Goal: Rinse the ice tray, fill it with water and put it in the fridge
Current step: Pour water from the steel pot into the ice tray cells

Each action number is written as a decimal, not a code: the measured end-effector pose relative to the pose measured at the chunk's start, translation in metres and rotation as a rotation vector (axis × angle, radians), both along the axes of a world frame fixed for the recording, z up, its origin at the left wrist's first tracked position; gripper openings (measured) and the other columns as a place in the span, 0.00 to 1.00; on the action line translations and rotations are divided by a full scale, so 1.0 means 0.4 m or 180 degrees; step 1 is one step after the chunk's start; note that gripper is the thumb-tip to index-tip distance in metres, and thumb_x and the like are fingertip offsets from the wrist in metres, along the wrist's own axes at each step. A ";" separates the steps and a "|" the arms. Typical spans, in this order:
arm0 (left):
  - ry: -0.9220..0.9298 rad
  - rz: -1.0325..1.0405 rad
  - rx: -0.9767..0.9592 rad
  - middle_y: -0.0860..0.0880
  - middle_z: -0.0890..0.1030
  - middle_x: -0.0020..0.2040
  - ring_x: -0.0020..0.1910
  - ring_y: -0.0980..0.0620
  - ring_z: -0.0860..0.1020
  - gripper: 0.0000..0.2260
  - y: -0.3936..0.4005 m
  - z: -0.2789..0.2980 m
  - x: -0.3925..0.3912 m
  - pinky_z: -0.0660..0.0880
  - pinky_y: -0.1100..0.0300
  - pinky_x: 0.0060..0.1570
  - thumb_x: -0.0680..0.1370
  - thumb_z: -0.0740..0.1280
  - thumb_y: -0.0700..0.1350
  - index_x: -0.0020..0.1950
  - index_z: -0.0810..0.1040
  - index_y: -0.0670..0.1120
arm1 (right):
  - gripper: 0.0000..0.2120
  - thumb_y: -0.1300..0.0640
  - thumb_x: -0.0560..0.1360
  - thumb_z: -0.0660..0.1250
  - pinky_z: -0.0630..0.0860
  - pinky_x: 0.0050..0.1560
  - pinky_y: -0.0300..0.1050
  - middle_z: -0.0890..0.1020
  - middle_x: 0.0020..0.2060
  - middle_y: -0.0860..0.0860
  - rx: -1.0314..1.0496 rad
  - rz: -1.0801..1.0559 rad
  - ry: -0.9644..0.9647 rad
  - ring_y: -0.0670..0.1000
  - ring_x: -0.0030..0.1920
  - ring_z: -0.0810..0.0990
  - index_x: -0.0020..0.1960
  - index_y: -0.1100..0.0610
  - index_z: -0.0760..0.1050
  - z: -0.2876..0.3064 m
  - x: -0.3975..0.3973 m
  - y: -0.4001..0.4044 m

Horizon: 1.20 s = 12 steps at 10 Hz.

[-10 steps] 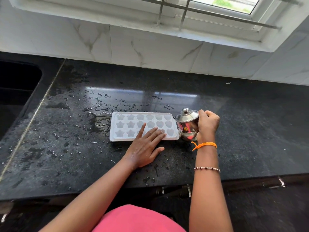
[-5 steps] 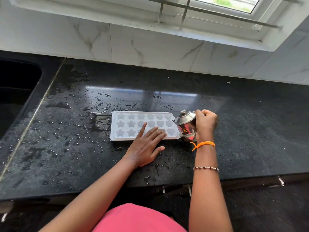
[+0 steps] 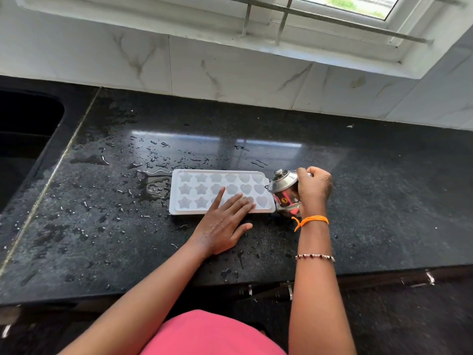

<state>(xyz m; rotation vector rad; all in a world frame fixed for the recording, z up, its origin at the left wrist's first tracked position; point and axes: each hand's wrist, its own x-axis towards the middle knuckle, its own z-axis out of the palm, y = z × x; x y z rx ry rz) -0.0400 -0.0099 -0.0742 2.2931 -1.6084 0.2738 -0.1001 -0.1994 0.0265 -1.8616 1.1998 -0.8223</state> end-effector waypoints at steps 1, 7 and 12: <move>-0.0018 0.0004 -0.0002 0.49 0.75 0.66 0.70 0.48 0.69 0.24 0.000 0.000 0.000 0.49 0.43 0.71 0.80 0.51 0.56 0.69 0.71 0.46 | 0.17 0.63 0.68 0.63 0.61 0.32 0.45 0.62 0.22 0.50 -0.0009 0.0011 0.0028 0.52 0.29 0.62 0.23 0.55 0.61 0.003 0.000 0.002; 0.0005 -0.0001 -0.0022 0.50 0.75 0.65 0.70 0.48 0.68 0.23 -0.001 -0.004 0.001 0.48 0.44 0.71 0.79 0.52 0.56 0.69 0.71 0.46 | 0.19 0.64 0.69 0.62 0.57 0.27 0.43 0.60 0.21 0.49 -0.0235 0.0138 0.0244 0.48 0.25 0.58 0.23 0.55 0.60 0.015 0.002 0.012; -0.0008 -0.0008 -0.0031 0.49 0.75 0.65 0.69 0.48 0.69 0.23 -0.001 -0.001 0.001 0.47 0.44 0.71 0.79 0.52 0.56 0.69 0.71 0.46 | 0.17 0.63 0.68 0.62 0.59 0.29 0.43 0.63 0.22 0.50 -0.0181 0.0118 0.0213 0.50 0.27 0.62 0.23 0.55 0.62 0.010 0.003 0.006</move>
